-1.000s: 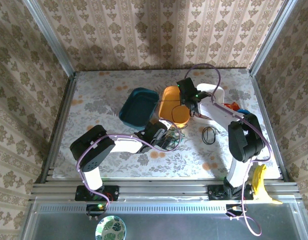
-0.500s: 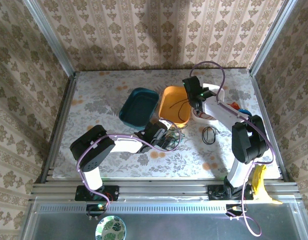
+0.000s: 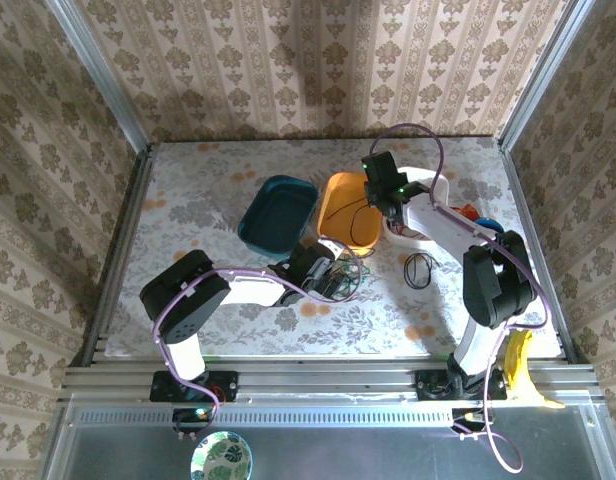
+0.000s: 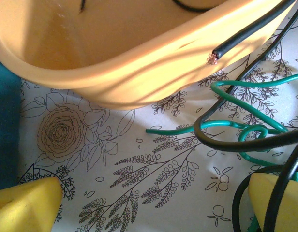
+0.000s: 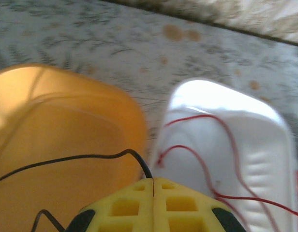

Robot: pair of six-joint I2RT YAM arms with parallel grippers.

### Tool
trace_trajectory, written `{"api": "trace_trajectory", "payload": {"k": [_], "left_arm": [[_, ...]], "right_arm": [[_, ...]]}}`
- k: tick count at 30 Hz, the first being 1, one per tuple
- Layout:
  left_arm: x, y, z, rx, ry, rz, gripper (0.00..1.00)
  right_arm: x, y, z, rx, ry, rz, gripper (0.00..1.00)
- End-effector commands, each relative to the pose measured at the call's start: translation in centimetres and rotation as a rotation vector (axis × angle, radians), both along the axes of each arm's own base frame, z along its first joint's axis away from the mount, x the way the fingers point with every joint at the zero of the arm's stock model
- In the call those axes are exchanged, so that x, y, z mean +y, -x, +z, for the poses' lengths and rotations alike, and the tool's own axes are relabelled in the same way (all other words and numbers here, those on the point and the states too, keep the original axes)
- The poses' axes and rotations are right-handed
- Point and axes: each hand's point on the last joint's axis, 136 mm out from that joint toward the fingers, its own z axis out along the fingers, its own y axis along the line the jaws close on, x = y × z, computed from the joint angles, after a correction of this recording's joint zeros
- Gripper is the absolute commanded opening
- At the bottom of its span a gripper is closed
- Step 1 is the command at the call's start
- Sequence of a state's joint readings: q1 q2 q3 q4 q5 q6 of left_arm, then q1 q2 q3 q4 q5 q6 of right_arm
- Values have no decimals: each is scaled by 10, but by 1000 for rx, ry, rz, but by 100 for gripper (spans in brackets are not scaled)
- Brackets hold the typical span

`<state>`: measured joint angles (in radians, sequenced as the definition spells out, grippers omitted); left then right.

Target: Untangle the cables

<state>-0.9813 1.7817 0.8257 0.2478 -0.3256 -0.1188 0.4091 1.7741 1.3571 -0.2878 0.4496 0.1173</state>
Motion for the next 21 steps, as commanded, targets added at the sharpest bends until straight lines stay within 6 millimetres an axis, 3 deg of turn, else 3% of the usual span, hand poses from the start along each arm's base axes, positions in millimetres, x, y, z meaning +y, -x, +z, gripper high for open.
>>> {"api": "trace_trajectory", "payload": {"k": [1, 5, 10, 12, 13, 15, 16, 19, 21], "left_arm": [[10, 8, -18, 40, -64, -16, 100], [10, 7, -18, 42, -64, -13, 100], [8, 6, -16, 38, -62, -12, 100], [8, 5, -16, 37, -60, -11, 100], [8, 5, -16, 36, -62, -13, 100], [7, 4, -14, 34, -57, -11, 100], [6, 3, -13, 29, -55, -11, 100], [5, 1, -11, 25, -52, -8, 100], [5, 1, -10, 22, -51, -7, 100]], "right_arm": [[40, -7, -16, 61, -113, 138, 0], [42, -9, -47, 165, -102, 110, 0], [36, -3, -68, 246, -71, 53, 0], [36, -2, -64, 236, -76, 53, 5], [36, -1, -59, 225, -81, 58, 13], [34, -2, -47, 193, -88, 43, 39], [32, -2, -38, 171, -88, 36, 45], [26, -1, -11, 96, -100, 20, 55], [23, 4, 5, 59, -112, 15, 56]]}}
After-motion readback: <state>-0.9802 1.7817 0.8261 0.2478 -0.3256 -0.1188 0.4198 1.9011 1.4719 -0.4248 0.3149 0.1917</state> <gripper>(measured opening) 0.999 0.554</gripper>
